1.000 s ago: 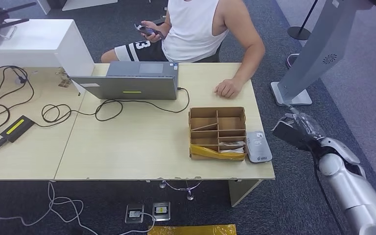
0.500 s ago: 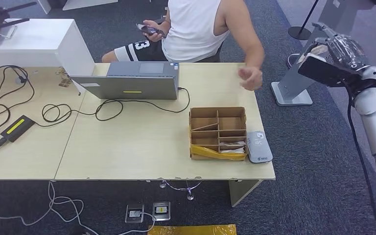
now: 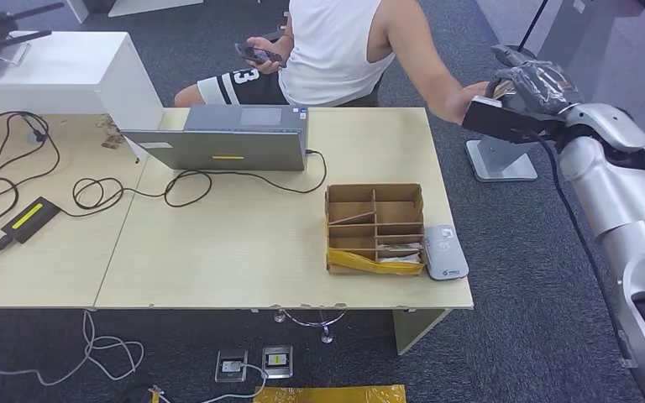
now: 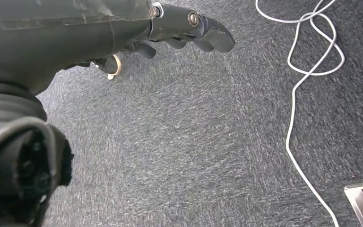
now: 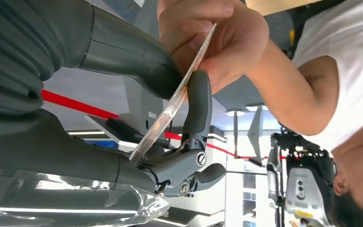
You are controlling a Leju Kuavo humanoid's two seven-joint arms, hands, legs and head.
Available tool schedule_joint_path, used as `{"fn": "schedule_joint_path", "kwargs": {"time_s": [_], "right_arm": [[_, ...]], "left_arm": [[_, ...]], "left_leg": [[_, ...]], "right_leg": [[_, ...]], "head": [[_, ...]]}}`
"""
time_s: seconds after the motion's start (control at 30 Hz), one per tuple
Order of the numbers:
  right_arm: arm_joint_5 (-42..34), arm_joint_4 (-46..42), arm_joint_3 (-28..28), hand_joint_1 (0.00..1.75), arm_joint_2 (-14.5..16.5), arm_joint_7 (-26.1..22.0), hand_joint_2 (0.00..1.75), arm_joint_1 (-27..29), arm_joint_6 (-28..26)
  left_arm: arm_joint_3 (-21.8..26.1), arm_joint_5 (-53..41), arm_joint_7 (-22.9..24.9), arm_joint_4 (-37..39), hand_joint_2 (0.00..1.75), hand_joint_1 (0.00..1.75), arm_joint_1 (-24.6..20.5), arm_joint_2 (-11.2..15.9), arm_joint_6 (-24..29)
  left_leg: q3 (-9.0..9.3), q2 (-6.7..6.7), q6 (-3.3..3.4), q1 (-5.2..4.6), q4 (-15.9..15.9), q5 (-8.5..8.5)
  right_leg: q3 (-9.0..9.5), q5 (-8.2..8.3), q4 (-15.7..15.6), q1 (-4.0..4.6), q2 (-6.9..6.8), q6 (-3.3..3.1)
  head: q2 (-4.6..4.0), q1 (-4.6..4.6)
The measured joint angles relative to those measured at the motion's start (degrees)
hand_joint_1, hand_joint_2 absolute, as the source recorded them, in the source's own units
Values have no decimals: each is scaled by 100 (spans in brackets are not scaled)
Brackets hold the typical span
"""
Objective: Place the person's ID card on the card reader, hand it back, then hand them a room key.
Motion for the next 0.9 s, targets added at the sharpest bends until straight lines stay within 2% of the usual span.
{"fn": "schedule_joint_path", "kwargs": {"time_s": [0.13, 0.17, 0.27, 0.3, 0.57, 0.7, 0.8, 0.9], "right_arm": [[121, 339, 158, 159, 155, 185, 175, -6, -230], [133, 422, 193, 133, 187, 205, 175, -5, -273], [142, 623, 274, 14, 258, 221, 175, -3, -340], [142, 675, 293, 0, 276, 223, 175, -2, -359], [24, 923, 399, 0, 372, 221, 175, 29, -699], [-623, 969, 347, 0, 384, -184, 175, 19, -779], [-1648, 910, 163, 0, 402, -626, 175, 12, -281], [-2752, 561, -95, 0, 419, -656, 175, 58, 571]], "left_arm": [[-22, -17, 32, 0, 0, 0, -2, -10, 0], [-29, -19, 41, 0, 0, 0, -1, -14, 0], [-38, -19, 48, 0, 0, 0, -1, -16, 2], [-39, -18, 49, 0, 0, 0, -1, -16, 3], [-39, -13, 49, 1, 0, 0, 2, -19, 14], [-39, -3, 49, 2, 0, 0, 18, -32, 46], [-39, 57, 48, 2, 0, 0, 54, -32, 116], [-39, 147, 24, 2, 0, 0, 123, -24, 185]], "left_leg": [[1, 0, 0, 0, 0, 0], [1, 0, 0, 0, 0, 0], [1, 0, 0, 0, 1, 0], [1, 0, 0, 0, 1, 0], [2, 1, 0, 0, 1, 0], [2, 1, 0, 0, 1, 0], [2, 1, 0, 0, 1, 0], [4, 2, 0, 0, 1, 0]], "right_leg": [[0, 0, -1, 0, -1, 0], [0, 0, -1, 0, -1, 0], [0, 0, -1, 0, 0, 0], [0, 0, -1, 0, 1, 0], [-1, 0, -1, 0, 2, 0], [-1, 0, 0, 0, 2, 0], [1, 0, 0, 0, 3, 0], [0, 0, 0, 0, 8, 0]], "head": [[0, -1], [0, 0], [0, -1], [1, -1], [1, -1], [0, -2], [0, -1], [1, -2]]}}
